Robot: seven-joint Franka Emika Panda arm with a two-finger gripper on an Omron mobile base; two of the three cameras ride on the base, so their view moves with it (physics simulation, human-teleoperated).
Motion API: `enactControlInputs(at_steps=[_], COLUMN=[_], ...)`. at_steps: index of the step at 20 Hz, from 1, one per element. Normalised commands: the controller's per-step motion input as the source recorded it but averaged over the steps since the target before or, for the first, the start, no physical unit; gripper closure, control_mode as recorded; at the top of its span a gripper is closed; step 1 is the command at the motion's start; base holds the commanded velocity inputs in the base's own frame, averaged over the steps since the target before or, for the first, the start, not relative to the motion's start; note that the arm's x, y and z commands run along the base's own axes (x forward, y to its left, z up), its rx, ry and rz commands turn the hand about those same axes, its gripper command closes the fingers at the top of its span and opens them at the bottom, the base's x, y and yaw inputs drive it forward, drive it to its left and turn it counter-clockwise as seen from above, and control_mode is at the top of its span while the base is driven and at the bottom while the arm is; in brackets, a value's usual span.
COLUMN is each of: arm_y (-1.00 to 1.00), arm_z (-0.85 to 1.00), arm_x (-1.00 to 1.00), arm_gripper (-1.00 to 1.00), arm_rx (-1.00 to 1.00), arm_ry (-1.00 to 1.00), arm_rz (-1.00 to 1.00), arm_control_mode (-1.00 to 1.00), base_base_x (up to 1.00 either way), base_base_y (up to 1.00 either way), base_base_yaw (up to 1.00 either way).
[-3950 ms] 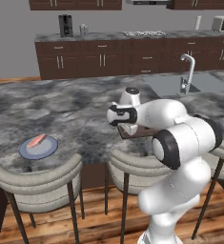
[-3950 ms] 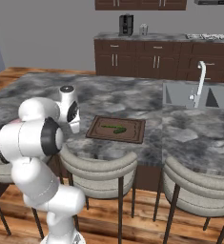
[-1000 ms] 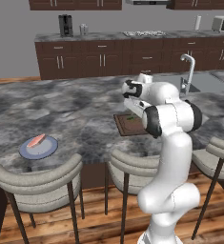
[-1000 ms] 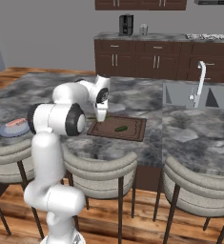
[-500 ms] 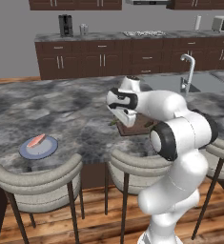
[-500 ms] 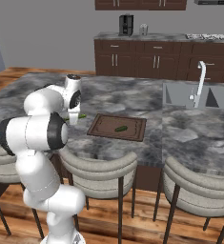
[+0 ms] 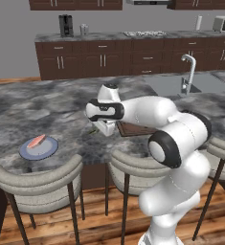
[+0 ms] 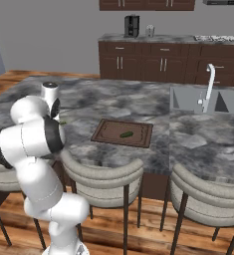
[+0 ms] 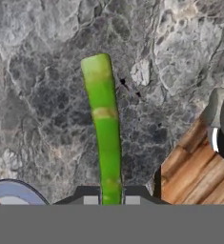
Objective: Create a steak meal by picking up the steak and asparagus from the tray and placing them on the plate. Leave the pickle on the tray.
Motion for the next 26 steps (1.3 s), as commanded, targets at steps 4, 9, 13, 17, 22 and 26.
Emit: enactControlInputs(at_steps=[4, 9, 13, 17, 22, 26], arm_y=[1.00, 1.00, 1.00, 0.88, 0.55, 0.28], arm_z=[0.01, -0.04, -0.24, -0.32, -0.36, -0.35], arm_x=[0.00, 0.00, 0.00, 0.15, 0.38, 0.49], arm_gripper=[1.00, 1.00, 1.00, 1.00, 1.00, 1.00], arm_rx=[0.00, 0.00, 0.00, -0.02, -0.03, -0.03], arm_ry=[0.03, 0.02, 0.02, 0.01, 0.00, 0.00], arm_rz=[0.12, 0.13, 0.15, 0.10, 0.04, 0.02], arm_control_mode=[-1.00, -1.00, -1.00, -1.00, -1.00, -1.00], base_base_x=[0.00, 0.00, 0.00, 0.00, 0.00, 0.00], base_base_y=[0.00, 0.00, 0.00, 0.00, 0.00, 0.00], base_base_yaw=[0.00, 0.00, 0.00, 0.00, 0.00, 0.00])
